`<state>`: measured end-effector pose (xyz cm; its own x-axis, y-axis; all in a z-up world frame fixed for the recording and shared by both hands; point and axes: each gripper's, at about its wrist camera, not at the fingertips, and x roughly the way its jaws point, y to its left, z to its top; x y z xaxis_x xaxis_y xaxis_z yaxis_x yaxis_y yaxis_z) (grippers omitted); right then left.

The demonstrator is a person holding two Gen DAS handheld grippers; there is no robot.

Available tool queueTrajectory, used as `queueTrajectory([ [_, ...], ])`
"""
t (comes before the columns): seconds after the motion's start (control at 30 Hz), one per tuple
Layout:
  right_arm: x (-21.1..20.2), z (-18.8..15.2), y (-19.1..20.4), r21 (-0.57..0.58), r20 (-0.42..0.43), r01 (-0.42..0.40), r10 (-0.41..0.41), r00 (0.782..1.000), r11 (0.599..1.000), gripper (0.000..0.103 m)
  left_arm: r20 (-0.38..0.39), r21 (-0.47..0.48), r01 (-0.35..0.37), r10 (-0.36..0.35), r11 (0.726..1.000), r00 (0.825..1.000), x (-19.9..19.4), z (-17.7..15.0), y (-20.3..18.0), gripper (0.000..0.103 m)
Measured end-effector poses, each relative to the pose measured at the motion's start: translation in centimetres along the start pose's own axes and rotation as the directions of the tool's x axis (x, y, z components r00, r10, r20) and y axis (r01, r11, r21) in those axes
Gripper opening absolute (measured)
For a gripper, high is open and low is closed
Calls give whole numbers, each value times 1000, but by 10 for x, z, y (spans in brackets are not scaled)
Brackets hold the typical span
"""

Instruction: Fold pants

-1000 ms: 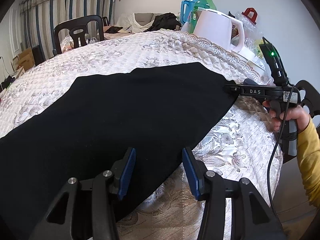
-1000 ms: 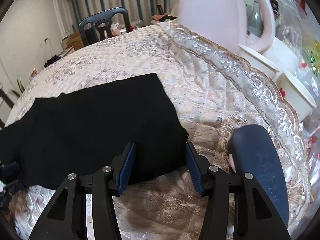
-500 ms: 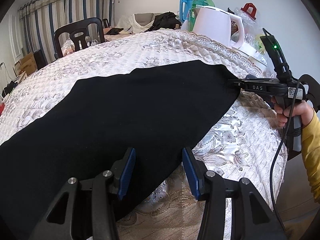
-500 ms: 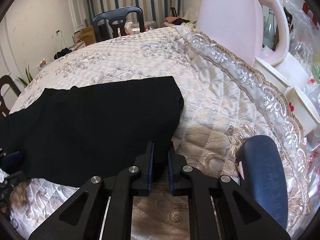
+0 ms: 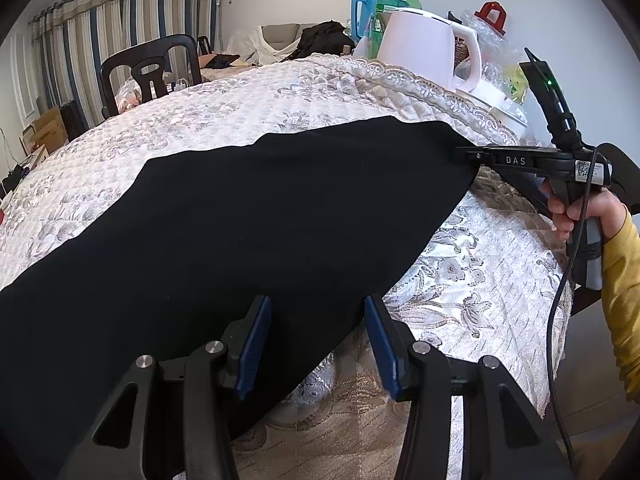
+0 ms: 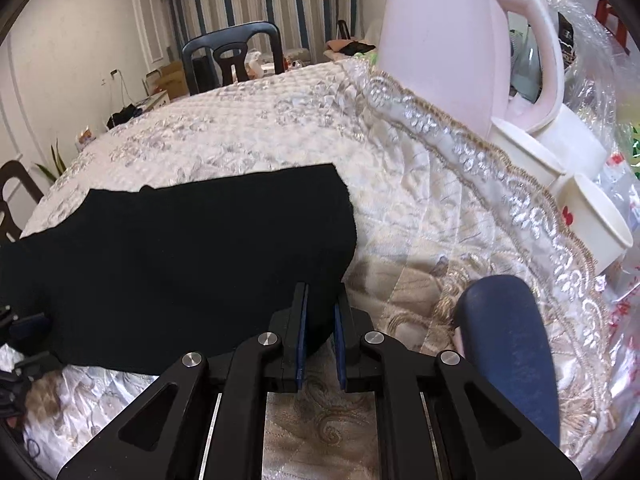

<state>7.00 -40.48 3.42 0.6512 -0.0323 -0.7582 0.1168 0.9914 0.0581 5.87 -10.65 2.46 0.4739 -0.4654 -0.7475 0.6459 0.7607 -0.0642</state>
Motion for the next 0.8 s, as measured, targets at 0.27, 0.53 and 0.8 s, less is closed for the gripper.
queueTrajectory([
  [0.27, -12, 2, 14, -96, 48, 161, -157, 986, 982, 23, 20, 34, -24, 23, 999, 1000, -9, 8, 7, 51],
  [0.53, -6, 53, -3, -73, 109, 82, -73, 991, 994, 35, 47, -36, -71, 73, 997, 996, -11, 34, 46, 51],
  [0.8, 60, 88, -13, -79, 22, 45, -44, 999, 996, 35, 22, -49, -93, 94, 995, 995, 4, 49, 60, 51],
])
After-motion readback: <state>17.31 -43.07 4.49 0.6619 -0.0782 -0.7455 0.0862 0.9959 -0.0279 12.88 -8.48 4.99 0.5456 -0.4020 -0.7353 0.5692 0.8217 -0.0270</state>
